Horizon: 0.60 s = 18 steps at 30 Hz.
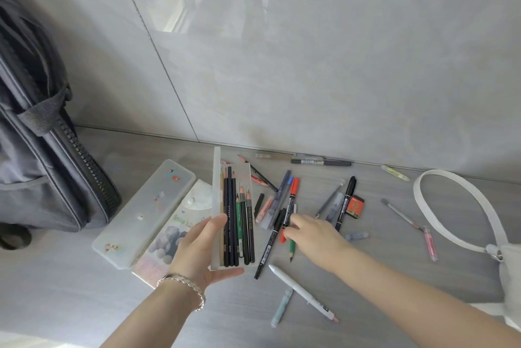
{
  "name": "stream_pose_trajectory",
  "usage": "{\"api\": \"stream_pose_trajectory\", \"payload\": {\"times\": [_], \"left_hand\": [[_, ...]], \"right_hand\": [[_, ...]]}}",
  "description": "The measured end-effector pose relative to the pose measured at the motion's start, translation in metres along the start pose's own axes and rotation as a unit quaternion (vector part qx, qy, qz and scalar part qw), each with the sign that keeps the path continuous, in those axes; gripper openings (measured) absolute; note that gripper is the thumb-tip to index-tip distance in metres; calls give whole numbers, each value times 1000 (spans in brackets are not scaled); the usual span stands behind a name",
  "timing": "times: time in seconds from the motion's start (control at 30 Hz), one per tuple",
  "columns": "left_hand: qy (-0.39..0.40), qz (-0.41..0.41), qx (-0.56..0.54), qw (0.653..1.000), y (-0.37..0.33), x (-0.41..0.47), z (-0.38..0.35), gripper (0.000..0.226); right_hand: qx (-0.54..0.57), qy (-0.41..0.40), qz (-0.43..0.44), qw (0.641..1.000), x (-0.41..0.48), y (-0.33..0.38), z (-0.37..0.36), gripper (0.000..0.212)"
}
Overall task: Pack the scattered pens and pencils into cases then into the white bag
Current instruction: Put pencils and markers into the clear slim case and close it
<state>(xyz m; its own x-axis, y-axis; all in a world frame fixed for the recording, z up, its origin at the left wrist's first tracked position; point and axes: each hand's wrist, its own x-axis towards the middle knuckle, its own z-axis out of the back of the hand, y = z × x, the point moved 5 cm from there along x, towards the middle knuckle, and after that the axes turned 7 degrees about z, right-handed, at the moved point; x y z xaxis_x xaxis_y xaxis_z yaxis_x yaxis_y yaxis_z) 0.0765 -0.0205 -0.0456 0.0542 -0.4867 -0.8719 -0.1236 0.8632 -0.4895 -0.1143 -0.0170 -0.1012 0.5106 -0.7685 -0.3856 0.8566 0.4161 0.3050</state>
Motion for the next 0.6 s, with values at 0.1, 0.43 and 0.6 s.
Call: {"api": "stream_pose_trajectory", "payload": {"times": [0.1,0.43,0.6], "left_hand": [[-3,-3,0,1000,3,2,4,25],[5,-1,22,1000,14,5,9,32],[29,4,33,999,21,3,2,32]], "right_hand": [[-57,41,10,997,-1,3,6,23],[44,-112,-15,993,-2,-8,22,13],[531,-282,-109,792,-6,12,59,16]]}}
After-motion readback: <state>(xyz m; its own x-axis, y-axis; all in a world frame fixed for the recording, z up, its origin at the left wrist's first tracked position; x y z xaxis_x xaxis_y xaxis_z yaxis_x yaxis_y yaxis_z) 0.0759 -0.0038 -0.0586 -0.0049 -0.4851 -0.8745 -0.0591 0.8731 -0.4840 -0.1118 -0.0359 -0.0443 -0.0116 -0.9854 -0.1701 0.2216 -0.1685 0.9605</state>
